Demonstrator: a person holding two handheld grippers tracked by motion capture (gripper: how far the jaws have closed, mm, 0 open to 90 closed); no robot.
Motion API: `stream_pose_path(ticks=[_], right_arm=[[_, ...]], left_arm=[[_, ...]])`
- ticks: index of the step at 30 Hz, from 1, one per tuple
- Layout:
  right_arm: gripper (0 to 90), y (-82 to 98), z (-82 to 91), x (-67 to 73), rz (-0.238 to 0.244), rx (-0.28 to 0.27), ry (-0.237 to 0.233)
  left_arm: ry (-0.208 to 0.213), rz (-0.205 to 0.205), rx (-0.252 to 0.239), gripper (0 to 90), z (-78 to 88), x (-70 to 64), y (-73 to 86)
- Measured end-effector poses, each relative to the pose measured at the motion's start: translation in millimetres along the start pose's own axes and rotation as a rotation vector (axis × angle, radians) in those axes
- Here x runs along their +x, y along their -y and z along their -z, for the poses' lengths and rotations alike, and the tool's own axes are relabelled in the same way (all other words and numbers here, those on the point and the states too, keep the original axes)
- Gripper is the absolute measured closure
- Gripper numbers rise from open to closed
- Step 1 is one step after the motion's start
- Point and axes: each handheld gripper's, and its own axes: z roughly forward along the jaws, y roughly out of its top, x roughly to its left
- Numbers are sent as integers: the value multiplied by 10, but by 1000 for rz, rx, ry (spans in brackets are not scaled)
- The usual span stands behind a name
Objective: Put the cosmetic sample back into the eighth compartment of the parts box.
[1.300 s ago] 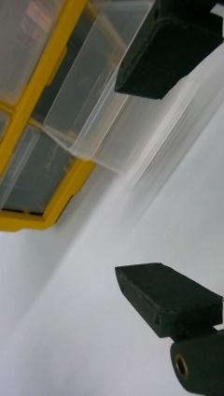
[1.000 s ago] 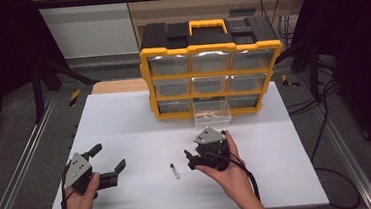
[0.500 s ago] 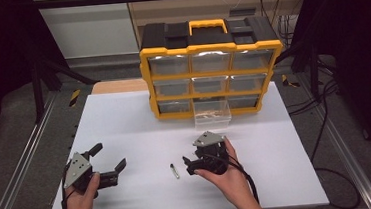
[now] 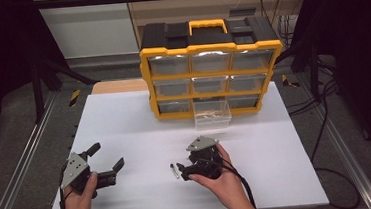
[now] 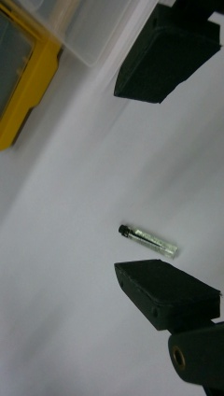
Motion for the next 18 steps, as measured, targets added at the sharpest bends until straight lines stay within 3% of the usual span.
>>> stream_pose_path(ticks=[13,18], right_arm=[[161,11,-127,210,16,25,-40],[242,21,-195,280,21,46,-50]], left_arm=[[4,-10,7,18,-13,-14,1],[8,-17,11,18,-17,-43,-3]])
